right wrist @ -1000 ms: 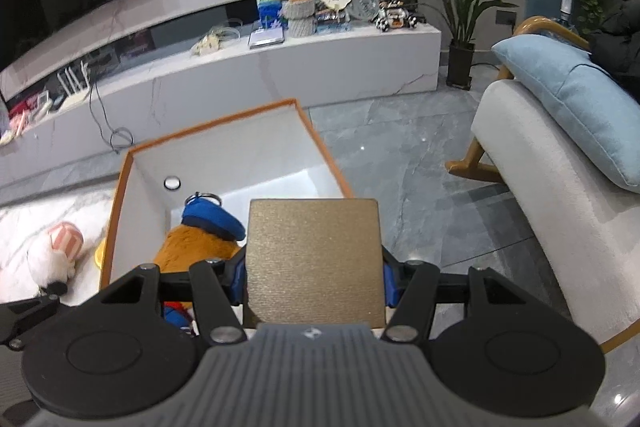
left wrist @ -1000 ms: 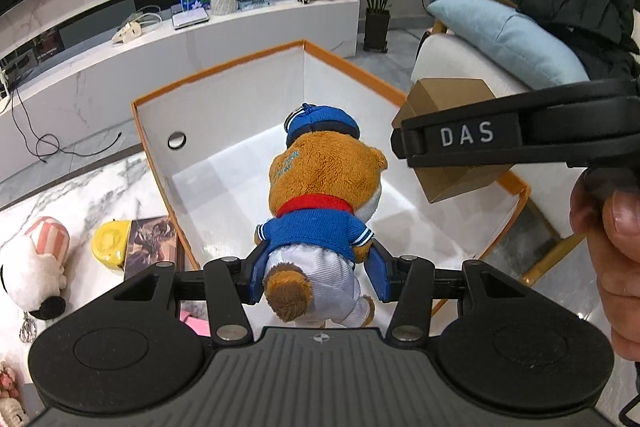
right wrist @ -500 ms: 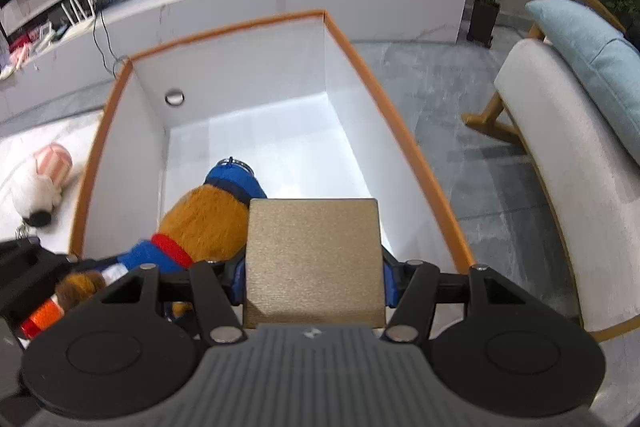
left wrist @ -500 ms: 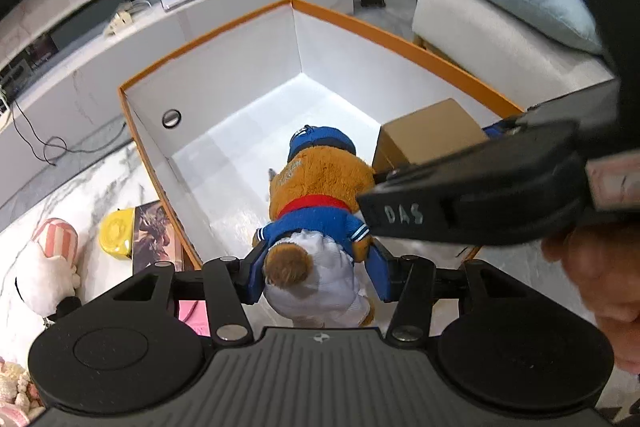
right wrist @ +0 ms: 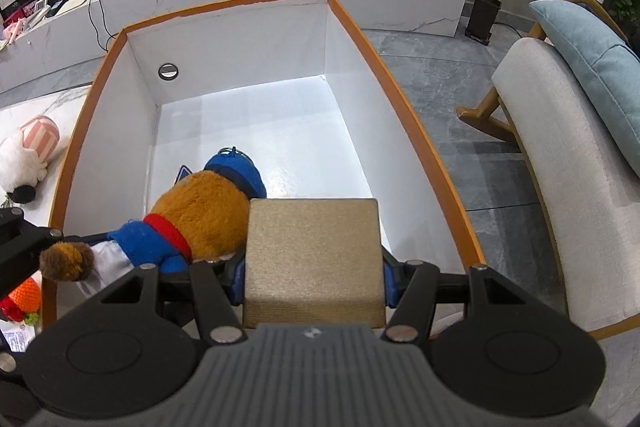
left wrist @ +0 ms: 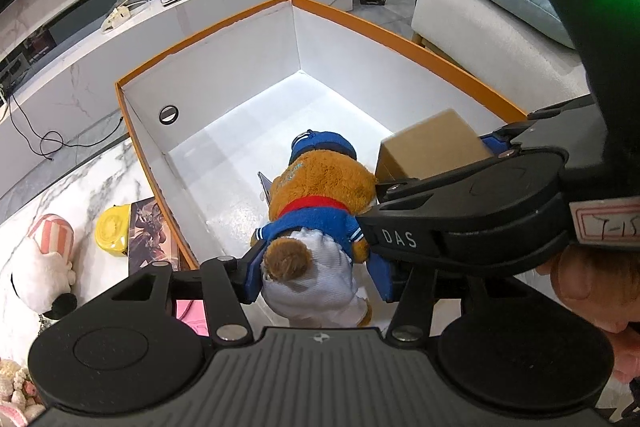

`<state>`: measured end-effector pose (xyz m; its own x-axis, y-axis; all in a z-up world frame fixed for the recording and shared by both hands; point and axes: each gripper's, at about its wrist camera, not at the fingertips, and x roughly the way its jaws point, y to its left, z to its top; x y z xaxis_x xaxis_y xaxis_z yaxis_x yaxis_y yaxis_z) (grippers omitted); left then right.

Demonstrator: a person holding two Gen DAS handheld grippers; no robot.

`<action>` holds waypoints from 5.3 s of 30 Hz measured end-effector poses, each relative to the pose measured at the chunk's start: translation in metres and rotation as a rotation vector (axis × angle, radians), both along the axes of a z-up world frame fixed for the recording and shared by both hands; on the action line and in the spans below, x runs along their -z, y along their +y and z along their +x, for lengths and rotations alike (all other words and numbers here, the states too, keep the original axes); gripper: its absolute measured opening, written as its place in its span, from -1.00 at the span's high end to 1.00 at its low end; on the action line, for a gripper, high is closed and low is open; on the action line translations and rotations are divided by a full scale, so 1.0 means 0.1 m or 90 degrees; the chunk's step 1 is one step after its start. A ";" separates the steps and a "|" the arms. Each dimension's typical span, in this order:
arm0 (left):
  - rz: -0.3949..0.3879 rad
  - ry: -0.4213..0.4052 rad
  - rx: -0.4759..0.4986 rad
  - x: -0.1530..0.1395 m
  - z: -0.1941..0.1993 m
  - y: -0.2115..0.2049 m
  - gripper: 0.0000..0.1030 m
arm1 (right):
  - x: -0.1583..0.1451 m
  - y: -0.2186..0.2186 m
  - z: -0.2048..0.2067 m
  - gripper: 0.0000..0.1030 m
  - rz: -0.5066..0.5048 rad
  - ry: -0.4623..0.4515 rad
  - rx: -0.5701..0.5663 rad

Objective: Organize objects
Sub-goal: 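Open the left tool to drop the bear while the right tool drops the tan box into the orange box, then move both open tools back over the table, then grasp the black XIJIANG NAN box with the left tool while the right tool grasps the orange crocheted ball, then carry the black box in the left tool and the ball in the right tool to the orange box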

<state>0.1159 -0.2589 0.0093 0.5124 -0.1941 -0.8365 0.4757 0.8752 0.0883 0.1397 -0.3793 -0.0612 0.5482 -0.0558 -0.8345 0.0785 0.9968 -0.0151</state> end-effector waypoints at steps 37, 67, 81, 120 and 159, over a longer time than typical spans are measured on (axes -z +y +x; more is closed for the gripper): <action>-0.041 -0.159 -0.065 -0.53 -0.54 1.65 -0.57 | -0.76 0.25 -0.24 -0.42 0.082 -0.265 0.002; -0.070 -0.062 -0.177 0.47 -0.53 2.61 -0.66 | 0.16 2.34 -0.24 -0.38 0.030 -0.045 -0.300; -0.062 -0.072 -0.196 0.50 -0.56 2.82 -0.71 | 0.43 2.52 -0.19 -0.32 0.054 0.026 -0.295; -0.037 -0.058 -0.178 0.51 -0.60 2.89 -0.72 | 0.65 2.58 -0.26 0.06 -0.012 0.047 -0.354; -0.118 -0.038 -0.168 0.29 -0.59 2.94 -0.71 | 0.19 2.31 -0.26 0.07 0.009 -0.036 -0.317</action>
